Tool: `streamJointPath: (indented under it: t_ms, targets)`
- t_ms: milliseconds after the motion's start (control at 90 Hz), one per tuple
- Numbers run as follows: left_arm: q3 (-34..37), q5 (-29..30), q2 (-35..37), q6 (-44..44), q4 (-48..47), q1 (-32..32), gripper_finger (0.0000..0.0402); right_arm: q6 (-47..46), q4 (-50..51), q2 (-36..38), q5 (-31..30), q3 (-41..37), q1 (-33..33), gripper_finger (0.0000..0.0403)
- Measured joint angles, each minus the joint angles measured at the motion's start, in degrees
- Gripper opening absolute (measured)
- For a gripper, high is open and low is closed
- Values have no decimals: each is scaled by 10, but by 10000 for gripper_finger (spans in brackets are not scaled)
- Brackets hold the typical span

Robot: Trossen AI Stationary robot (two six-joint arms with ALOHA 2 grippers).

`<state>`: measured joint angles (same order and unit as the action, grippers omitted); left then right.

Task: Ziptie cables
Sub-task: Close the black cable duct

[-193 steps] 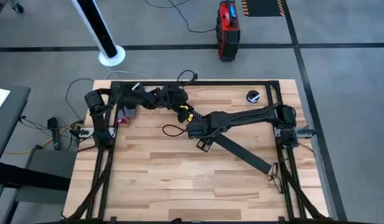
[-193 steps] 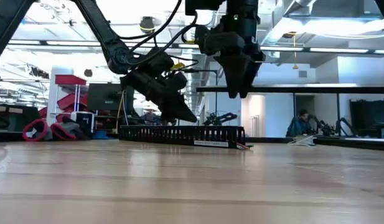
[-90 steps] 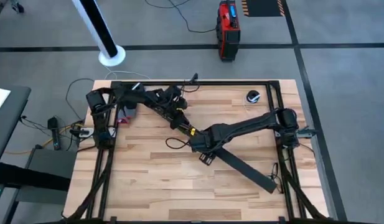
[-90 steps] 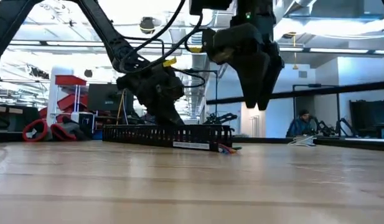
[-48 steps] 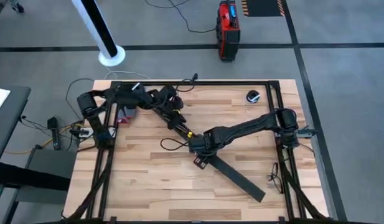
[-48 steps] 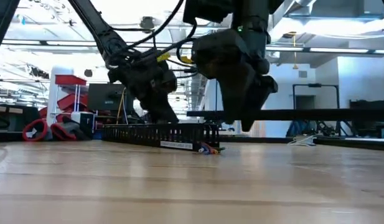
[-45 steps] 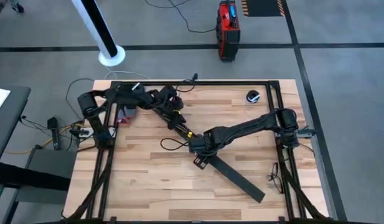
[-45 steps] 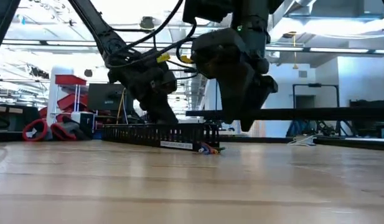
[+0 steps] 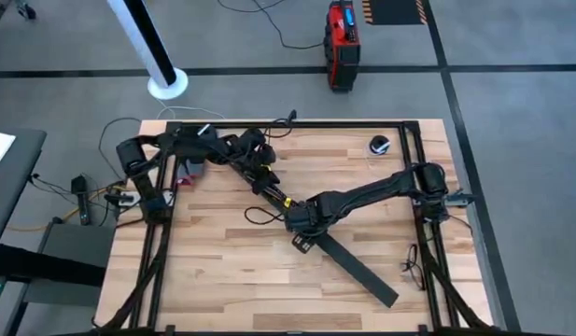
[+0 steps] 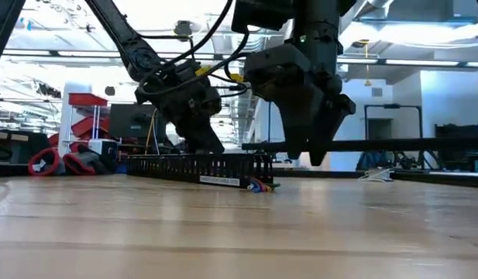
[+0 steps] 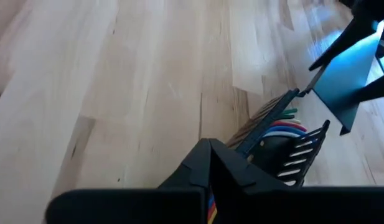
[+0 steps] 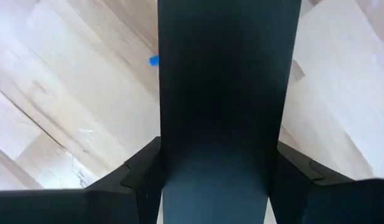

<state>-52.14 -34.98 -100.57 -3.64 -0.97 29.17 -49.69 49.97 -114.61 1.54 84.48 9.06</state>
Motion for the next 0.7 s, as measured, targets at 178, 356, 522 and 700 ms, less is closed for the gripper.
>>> streamJointPath:
  t_ms: [178,356,522,700]
  targets:
    - [-1,-1,0,5,8,0,0,-1,-54,0,30,-37,-6,196]
    - [-1,1,0,5,8,0,0,-8,-63,4,34,-48,-12,196]
    - [-1,5,0,5,9,0,0,-7,-59,13,33,-49,-10,196]
    - [-1,11,1,5,11,0,0,-14,-46,38,30,-49,-4,196]
